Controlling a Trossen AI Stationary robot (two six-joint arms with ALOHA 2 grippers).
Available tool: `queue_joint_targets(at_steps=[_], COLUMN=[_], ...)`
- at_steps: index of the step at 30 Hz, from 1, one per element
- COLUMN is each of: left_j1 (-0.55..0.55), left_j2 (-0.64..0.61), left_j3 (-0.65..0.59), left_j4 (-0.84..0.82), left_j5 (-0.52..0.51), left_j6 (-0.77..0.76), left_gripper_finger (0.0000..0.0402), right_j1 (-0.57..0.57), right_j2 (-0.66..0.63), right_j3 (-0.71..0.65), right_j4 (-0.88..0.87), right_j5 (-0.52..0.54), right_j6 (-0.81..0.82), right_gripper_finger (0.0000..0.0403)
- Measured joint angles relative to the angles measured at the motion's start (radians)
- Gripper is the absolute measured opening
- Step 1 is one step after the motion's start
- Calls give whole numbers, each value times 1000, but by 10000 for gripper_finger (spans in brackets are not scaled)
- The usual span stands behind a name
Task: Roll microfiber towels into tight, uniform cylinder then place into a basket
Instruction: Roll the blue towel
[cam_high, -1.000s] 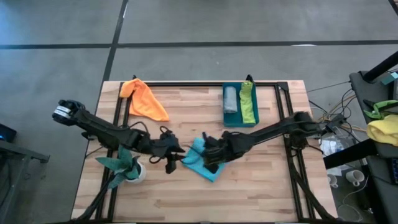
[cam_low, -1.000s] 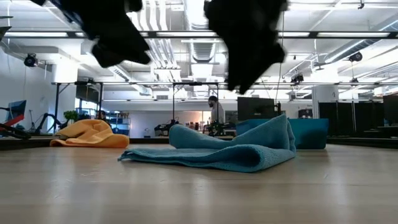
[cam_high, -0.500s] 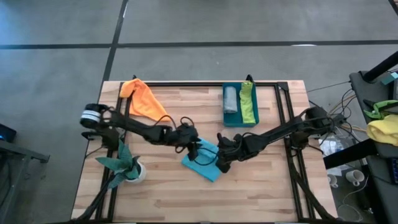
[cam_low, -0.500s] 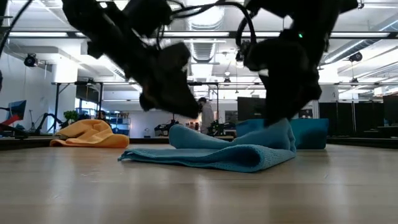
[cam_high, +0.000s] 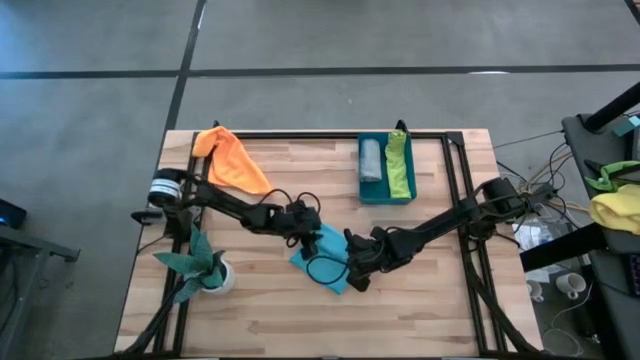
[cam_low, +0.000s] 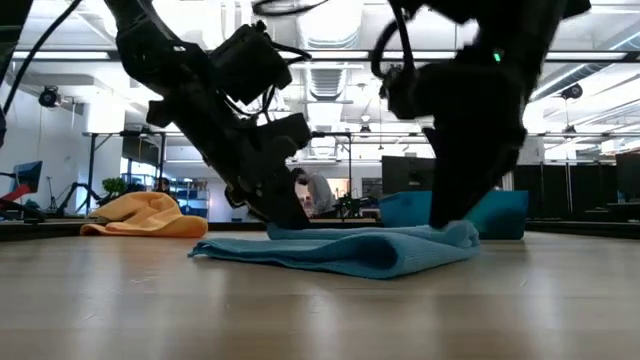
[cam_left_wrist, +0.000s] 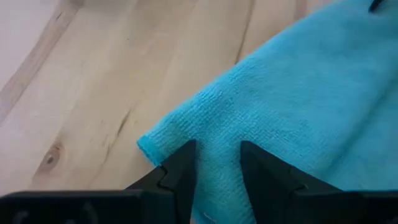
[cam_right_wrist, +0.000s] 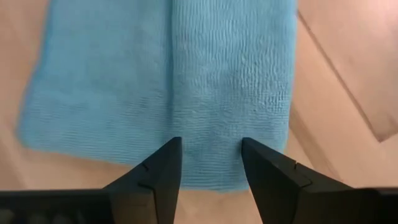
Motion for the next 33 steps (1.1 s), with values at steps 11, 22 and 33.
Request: queue_joint_targets(at_steps=[11,22,33], left_j1=[-48,-61,-181], left_j2=[-186,-97,-179], left_j3=[-7,-33,-12], left_j4=[-22,-46,-39], left_j5=[96,168,230], left_j6=[0,-30,-150], left_gripper_finger=[111,111,111], right_j1=[5,2,-27], right_j2=[-64,-31,-169], right_j3=[-76,-118,-85], right_j4=[51,184,249], right_j5=[4,8,305], right_j6=[-8,101,-78], right_gripper_finger=[159,150,169])
